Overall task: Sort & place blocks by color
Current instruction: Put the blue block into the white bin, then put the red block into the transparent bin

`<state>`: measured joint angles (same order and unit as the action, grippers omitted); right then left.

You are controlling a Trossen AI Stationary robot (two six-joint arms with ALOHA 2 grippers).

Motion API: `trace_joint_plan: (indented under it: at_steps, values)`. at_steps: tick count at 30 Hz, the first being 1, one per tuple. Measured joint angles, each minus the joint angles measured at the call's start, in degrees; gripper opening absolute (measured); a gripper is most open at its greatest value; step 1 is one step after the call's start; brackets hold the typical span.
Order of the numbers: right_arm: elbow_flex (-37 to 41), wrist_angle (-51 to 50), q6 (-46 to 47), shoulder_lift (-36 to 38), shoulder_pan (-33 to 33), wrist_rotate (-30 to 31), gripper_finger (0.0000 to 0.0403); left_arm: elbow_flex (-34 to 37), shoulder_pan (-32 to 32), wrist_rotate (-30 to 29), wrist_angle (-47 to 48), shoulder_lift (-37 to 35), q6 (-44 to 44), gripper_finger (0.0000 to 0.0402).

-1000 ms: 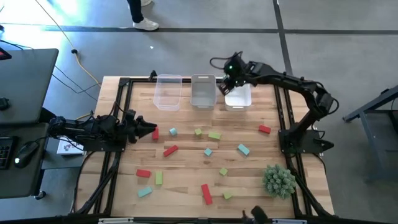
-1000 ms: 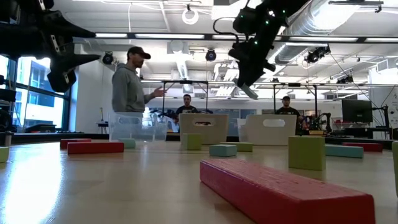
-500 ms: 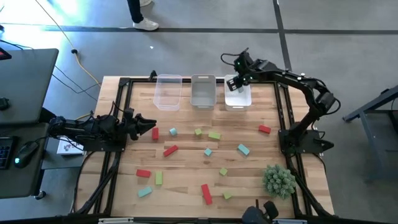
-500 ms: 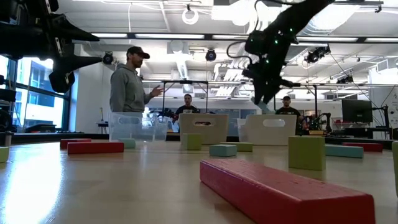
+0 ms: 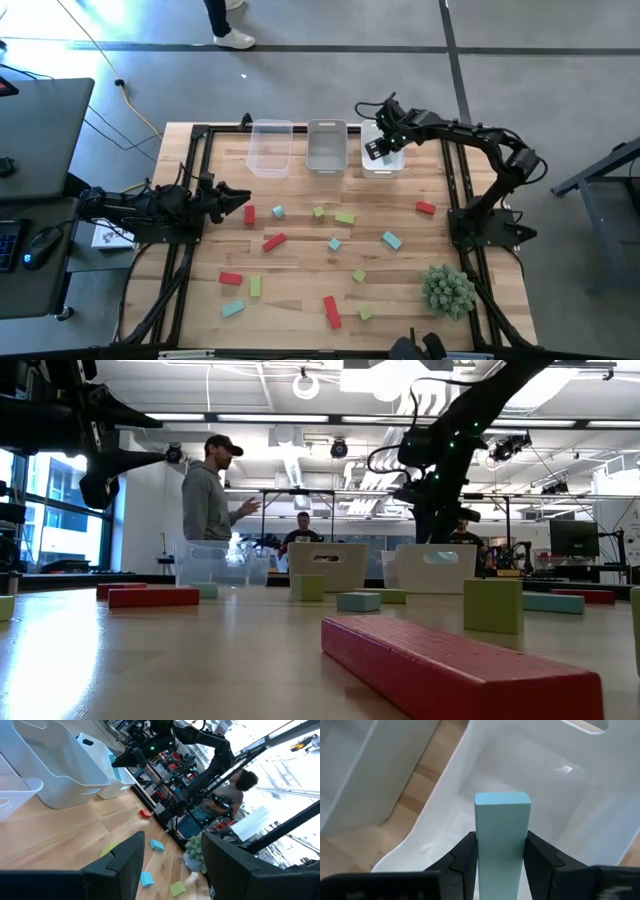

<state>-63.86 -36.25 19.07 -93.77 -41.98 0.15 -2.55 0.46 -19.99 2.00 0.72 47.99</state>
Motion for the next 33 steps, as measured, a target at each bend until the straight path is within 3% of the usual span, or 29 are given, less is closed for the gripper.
trace_joint_plan:
  at_steps: [26, 33]
  values:
    - [0.0, 0.5, 0.5, 0.0, 0.0, 1.0, 0.0183, 0.0, 0.0, 0.0, 0.0, 0.0, -1.7, 0.0186]
    - [0.0, 0.5, 1.9, 1.7, 0.0, -3.1, 0.0186, 0.0, 0.0, -2.1, 0.0, 0.0, -3.7, 0.0186]
